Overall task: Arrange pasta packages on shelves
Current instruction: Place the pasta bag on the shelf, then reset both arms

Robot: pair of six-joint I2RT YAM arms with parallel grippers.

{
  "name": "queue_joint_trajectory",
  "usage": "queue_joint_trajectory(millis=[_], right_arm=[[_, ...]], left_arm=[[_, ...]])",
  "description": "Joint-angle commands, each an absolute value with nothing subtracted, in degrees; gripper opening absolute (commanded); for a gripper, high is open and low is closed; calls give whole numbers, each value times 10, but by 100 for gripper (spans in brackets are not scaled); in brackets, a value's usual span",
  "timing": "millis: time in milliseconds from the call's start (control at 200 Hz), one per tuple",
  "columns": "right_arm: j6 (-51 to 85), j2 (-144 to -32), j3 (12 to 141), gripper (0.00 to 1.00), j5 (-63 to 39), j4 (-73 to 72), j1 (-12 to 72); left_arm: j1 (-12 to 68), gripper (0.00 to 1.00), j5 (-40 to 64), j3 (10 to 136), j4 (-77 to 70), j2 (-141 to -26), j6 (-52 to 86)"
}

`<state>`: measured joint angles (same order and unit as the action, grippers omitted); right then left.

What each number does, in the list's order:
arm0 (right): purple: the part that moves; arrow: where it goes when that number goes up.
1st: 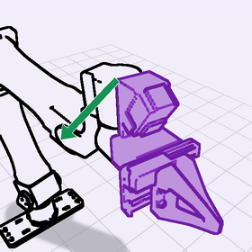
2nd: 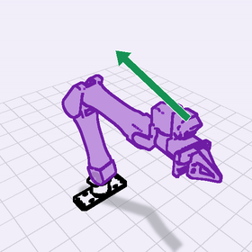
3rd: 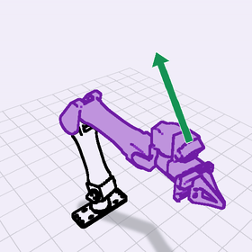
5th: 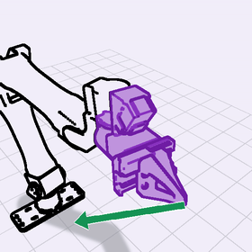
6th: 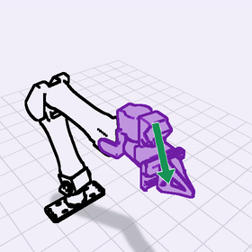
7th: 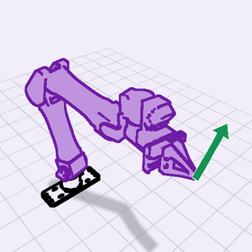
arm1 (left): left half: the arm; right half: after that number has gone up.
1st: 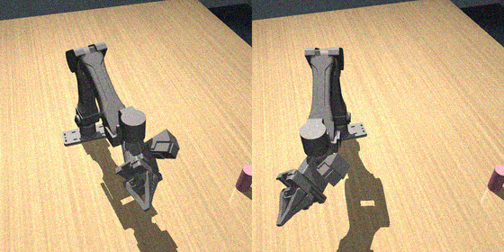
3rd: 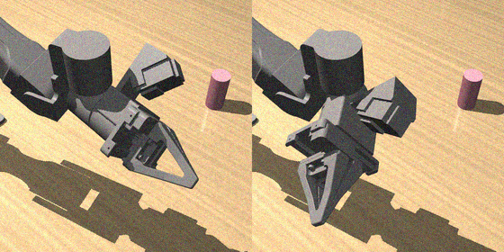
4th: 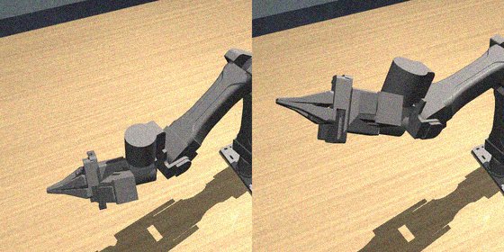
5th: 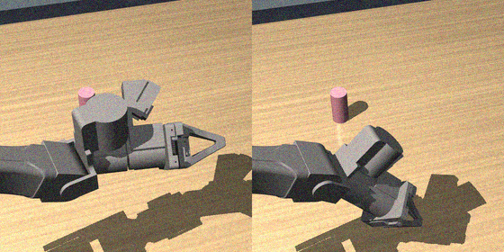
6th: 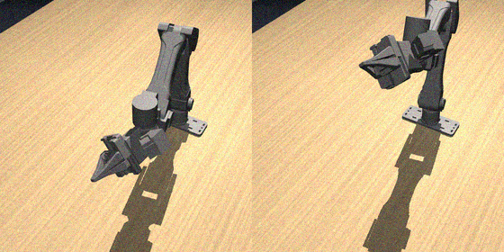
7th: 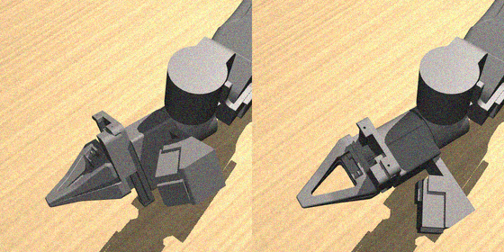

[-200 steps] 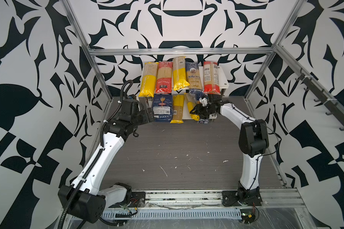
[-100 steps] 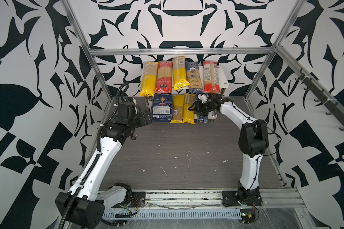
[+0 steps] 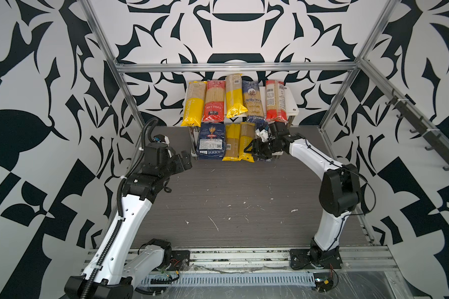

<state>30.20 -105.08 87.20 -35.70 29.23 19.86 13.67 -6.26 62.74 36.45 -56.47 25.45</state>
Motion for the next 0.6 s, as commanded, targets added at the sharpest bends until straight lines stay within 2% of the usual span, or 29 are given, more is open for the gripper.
queue_joint_trajectory(millis=[0,405,595], right_arm=[[295,-991,830,61,-348,272,218],[302,-798,614,62,-326,277,228],[263,-704,567,62,-277,331,228]], left_arm=[[126,99,-68,611,385,-543,253],[118,99,-61,560,397,-498,258],[118,99,-109,526,385,-496,253]])
